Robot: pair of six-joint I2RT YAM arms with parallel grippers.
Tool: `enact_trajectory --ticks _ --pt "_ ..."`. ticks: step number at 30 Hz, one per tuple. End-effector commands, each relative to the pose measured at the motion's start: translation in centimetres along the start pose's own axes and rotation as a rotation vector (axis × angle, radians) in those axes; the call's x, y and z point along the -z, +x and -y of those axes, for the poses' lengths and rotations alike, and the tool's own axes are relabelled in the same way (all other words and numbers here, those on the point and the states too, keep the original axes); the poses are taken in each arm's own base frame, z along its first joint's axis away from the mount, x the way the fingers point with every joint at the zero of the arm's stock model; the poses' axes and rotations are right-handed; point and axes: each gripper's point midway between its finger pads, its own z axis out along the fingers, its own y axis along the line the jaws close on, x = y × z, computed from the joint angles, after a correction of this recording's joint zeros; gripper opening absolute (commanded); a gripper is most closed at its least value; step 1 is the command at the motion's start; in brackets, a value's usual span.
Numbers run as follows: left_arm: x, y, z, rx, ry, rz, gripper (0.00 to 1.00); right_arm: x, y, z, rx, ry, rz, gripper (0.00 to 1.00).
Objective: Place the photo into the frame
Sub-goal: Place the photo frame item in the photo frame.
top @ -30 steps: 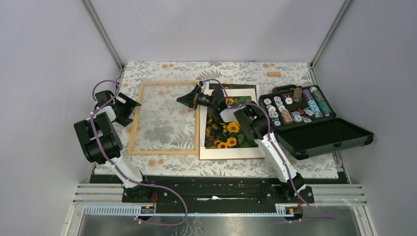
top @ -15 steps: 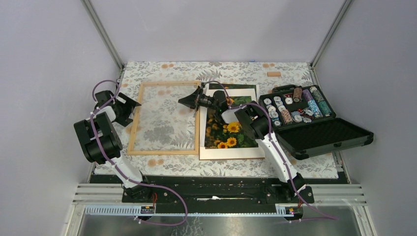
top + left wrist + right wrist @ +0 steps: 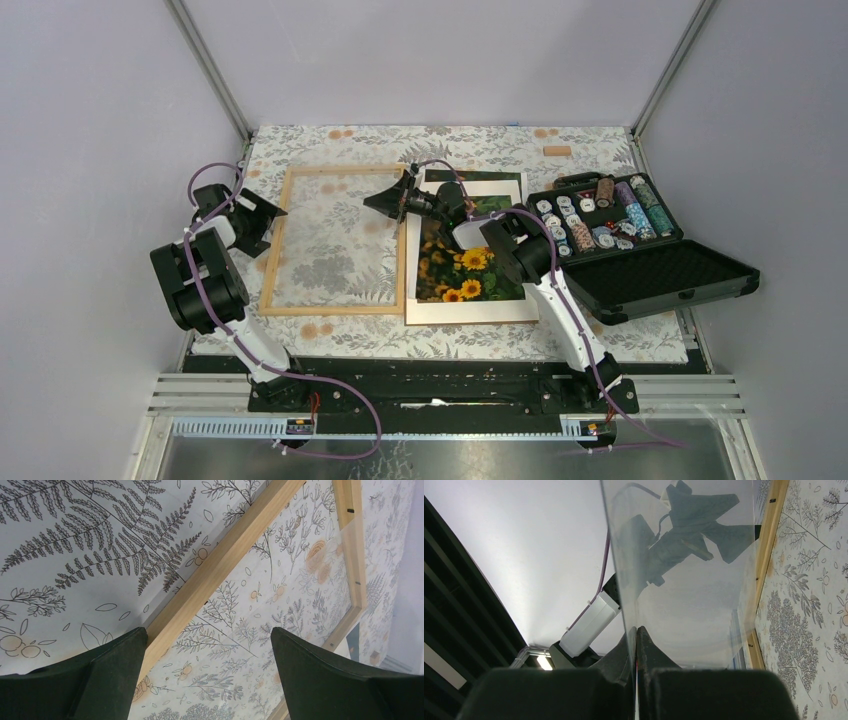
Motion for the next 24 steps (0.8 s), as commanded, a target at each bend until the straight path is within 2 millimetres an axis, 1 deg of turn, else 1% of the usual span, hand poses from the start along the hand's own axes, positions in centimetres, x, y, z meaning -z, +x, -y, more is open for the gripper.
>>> enact_trajectory --ticks 1,9,14,19,24 --pt "0.8 -1.3 1.3 -0.021 0.038 0.043 0.99 -0.4 1.5 -5.9 0.090 -0.112 -0.038 0.00" --pt "1.0 -1.5 1.4 -0.021 0.040 0.049 0.99 -1.1 2.0 -5.4 0.062 -0.116 -0.044 0.00" --pt "1.5 -1.8 1.6 0.014 0.085 0.046 0.99 -1.1 1.9 -5.1 0.049 -0.112 -0.033 0.00" --pt "2.3 -2.4 1.9 0.038 0.114 0.060 0.99 -1.1 1.7 -5.1 0.036 -0.113 -0.023 0.00" --pt "3.5 -3.2 2.3 0.024 0.108 0.100 0.99 -1.4 1.6 -5.7 0.041 -0.121 -0.024 0.00"
